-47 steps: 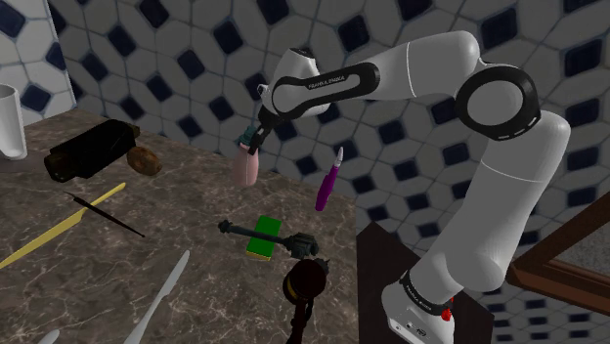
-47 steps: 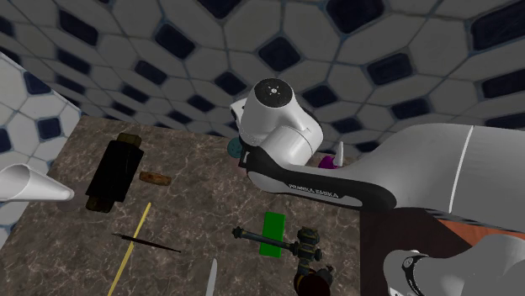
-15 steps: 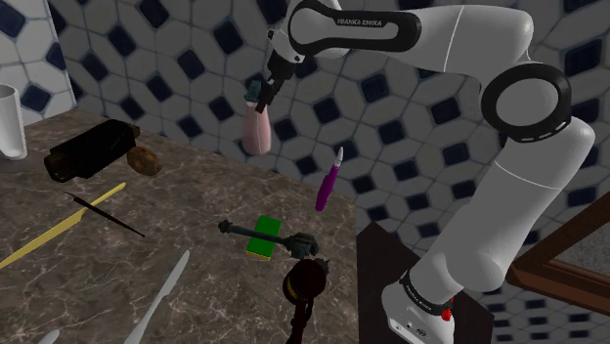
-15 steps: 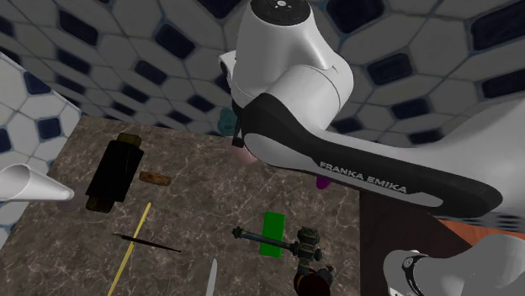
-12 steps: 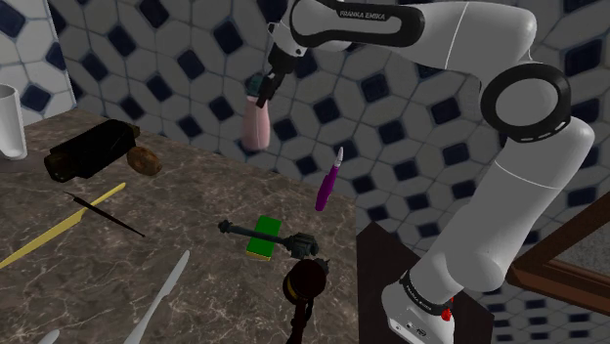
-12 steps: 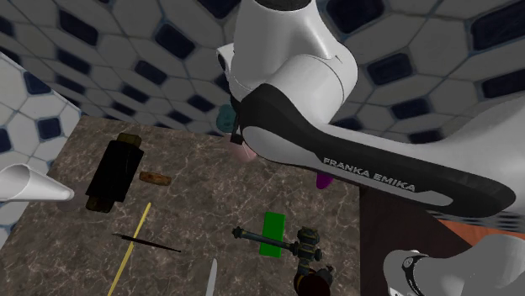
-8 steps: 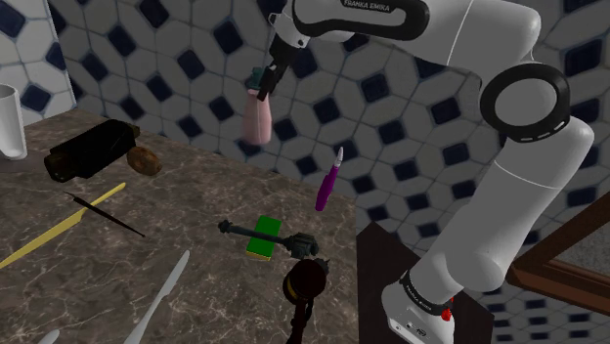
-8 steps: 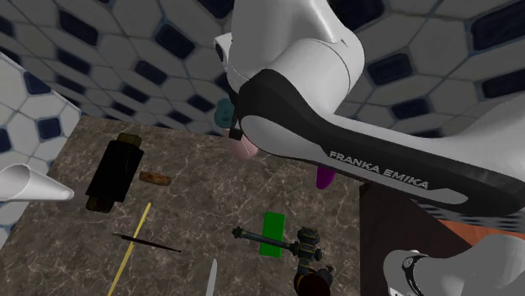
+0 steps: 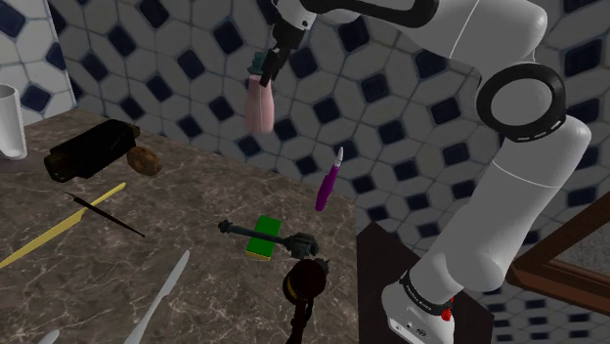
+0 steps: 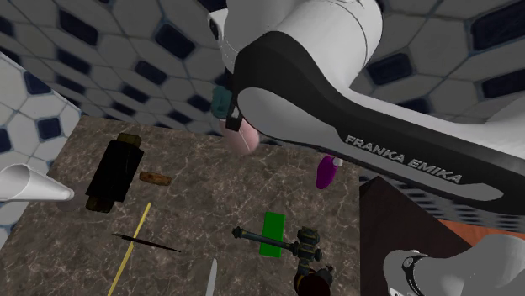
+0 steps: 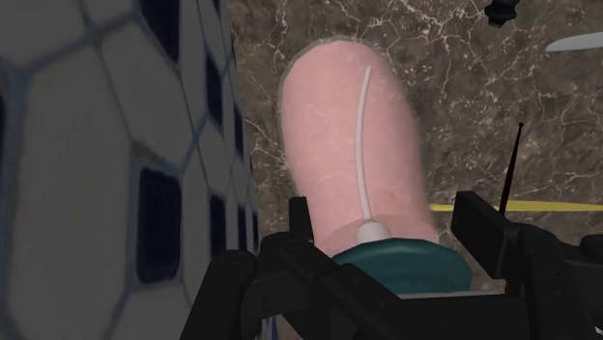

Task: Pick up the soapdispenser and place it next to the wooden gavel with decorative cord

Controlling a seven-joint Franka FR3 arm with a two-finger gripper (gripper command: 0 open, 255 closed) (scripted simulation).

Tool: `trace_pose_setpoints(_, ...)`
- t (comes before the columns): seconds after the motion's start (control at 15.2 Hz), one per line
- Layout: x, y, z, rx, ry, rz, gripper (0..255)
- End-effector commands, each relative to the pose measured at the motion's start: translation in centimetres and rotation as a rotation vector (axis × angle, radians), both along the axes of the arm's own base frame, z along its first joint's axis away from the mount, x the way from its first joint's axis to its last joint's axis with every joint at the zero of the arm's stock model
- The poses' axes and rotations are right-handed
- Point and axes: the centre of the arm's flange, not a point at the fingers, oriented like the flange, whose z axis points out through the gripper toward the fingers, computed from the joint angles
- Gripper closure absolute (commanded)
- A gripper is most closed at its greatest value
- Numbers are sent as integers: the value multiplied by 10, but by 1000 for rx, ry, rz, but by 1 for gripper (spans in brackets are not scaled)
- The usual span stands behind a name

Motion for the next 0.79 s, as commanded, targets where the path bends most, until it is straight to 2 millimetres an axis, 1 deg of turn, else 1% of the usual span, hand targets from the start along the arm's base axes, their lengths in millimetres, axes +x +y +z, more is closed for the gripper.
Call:
trace_pose_setpoints(0.0, -1, 0, 11, 0, 0, 0, 255)
trace_pose_setpoints(0.66, -1, 0, 64, 0, 0, 0, 255)
trace_pose_setpoints(0.73, -1, 0, 66, 0, 0, 0, 255)
